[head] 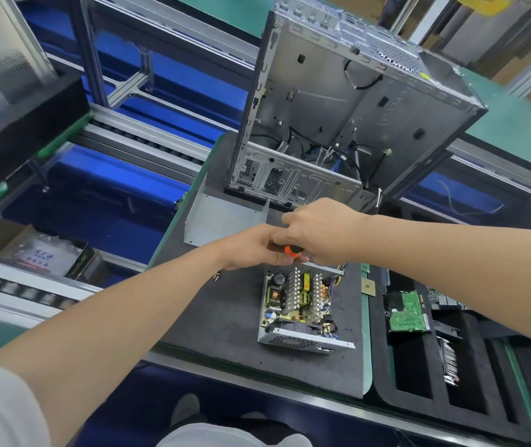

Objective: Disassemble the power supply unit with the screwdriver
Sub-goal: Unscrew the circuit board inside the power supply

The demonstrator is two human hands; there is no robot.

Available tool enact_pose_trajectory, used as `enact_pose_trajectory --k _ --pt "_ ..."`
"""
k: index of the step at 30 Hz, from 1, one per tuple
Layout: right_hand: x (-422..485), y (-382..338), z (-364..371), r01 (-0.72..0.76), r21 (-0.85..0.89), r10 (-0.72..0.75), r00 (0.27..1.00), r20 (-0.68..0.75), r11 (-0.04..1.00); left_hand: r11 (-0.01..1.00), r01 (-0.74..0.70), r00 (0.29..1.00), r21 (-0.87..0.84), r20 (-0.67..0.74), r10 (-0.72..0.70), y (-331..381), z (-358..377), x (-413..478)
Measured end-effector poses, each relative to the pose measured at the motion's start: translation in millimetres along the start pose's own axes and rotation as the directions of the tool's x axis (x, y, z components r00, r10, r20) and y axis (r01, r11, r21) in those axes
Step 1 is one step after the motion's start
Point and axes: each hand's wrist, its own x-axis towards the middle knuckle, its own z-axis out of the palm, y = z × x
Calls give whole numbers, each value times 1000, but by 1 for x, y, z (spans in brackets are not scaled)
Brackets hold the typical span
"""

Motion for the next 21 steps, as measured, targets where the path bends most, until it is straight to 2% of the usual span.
enact_pose_trajectory --k 7,9,12,17,18,21 --pt "0 -8 -8 -43 44 40 997 66 998 999 40 998 30 -51 -39 -7 0 -7" --pt "1 -3 -13 -51 39 49 998 47 998 985 77 993 156 -96 -62 -10 2 -9" --pt "4 1 -18 -32 7 31 999 31 999 895 136 980 425 -191 -58 -22 11 -16" --pt "7 -3 -18 -72 -29 73 996 49 997 851 212 909 481 -417 9 -58 32 -45" --pt "8 -6 -17 -79 -37 81 995 57 996 845 217 904 489 -427 15 -63 35 -48" --pt "10 -13 -18 -101 -38 104 991 80 994 793 163 937 587 -344 62 -68 38 -47"
